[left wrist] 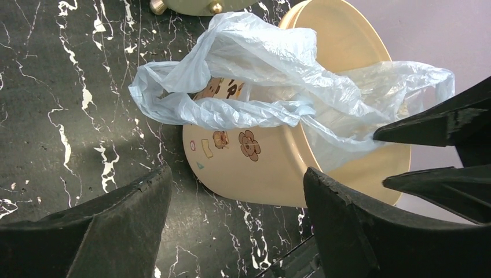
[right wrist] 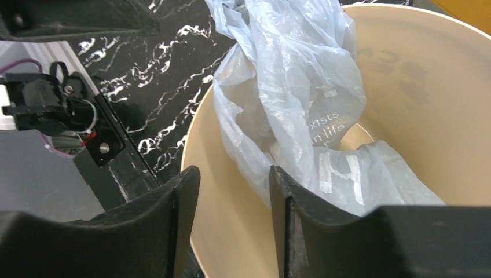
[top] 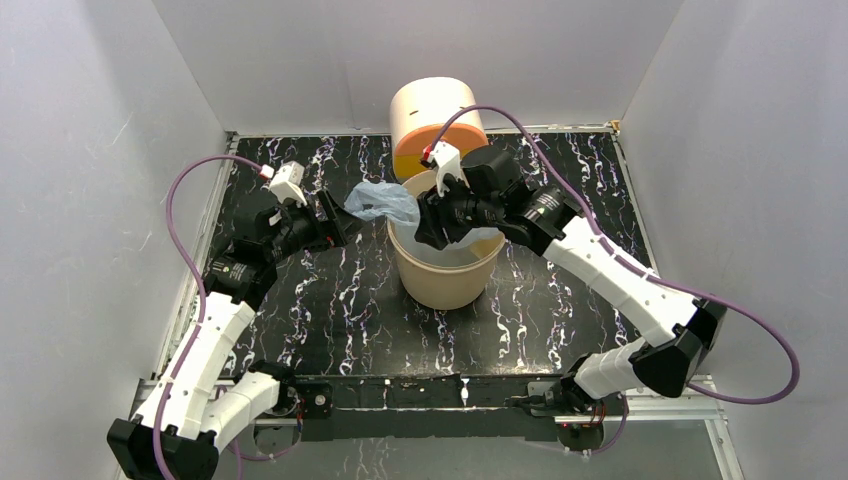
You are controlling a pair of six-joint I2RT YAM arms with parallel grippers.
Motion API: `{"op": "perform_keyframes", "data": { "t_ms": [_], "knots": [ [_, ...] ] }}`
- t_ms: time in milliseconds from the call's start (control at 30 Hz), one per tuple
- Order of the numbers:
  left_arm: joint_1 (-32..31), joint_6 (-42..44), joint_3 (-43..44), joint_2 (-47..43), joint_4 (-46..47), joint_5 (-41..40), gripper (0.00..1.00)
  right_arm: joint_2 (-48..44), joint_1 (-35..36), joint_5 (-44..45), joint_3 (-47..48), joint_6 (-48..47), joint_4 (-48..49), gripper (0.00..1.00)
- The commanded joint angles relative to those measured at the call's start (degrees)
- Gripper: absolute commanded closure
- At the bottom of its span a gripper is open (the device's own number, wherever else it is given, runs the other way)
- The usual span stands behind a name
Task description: Put the trash bags into the trash bin
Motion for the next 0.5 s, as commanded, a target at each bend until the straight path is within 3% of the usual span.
{"op": "perform_keyframes", "data": {
  "t_ms": [0, 167, 267, 467],
  "knots": [
    [0.38, 0.31, -0.30, -1.59, 0.61, -2.08, 0.19, -0.11, 0.00, -0.85, 0.77, -1.89, 2.43, 0.49],
    [0.35, 0.92, -0.88, -1.82, 0.27, -2.90, 0.19, -1.93, 0.00, -2.26, -0.77, -3.00, 3.19, 0.64],
    [0.33, 0.41, -1.06, -1.66, 0.69, -2.64, 0.19, -1.86, -0.05, -1.68, 0.30, -3.11, 1.91, 0.54],
    [0.39, -0.46, -1.23, -1.56, 1.96, -2.72, 0.19, -1.56, -0.02, -2.99, 1.75, -3.20, 4.31, 0.49]
  ]
}}
